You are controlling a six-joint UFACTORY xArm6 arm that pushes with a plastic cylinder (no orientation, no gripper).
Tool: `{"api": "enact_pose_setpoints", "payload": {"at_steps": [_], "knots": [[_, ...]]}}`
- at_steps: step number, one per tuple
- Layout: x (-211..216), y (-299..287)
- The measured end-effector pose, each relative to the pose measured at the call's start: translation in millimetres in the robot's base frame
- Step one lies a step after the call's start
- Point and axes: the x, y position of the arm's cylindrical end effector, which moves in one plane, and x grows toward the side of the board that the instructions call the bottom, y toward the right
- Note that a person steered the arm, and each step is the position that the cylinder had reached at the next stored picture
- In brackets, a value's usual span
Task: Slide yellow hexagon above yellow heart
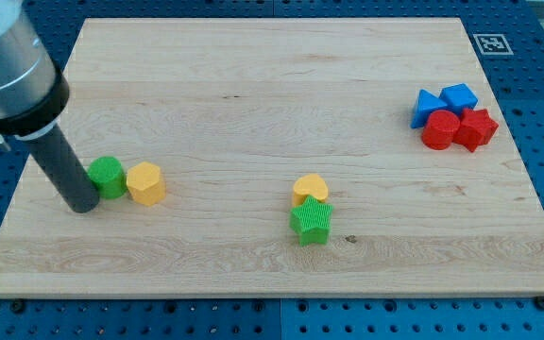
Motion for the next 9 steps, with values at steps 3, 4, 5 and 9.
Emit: {"api": "enact_pose_setpoints", "payload": {"at_steps": [3, 4, 5, 9], "knots": [[-1.8, 65.0], [-2.2, 92.6], [-3.3, 71.5], [-38.1, 126.2]]}}
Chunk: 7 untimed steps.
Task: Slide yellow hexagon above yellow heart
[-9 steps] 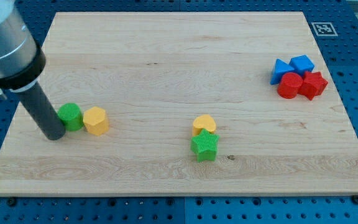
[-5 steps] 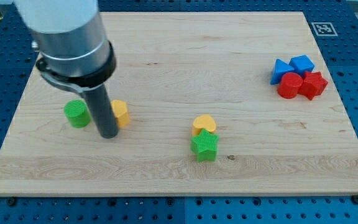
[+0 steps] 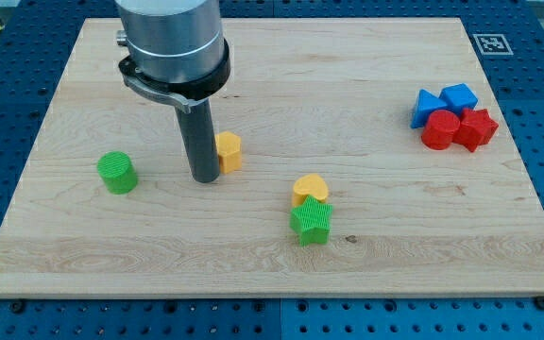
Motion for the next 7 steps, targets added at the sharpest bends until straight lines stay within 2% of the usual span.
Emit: {"api": "enact_pose_setpoints", "payload": {"at_steps": [1, 3, 6, 7], "knots": [[-16.5, -21.9], [-29.9, 36.4], [-40.5, 37.0], [-28.4, 75.1]]}}
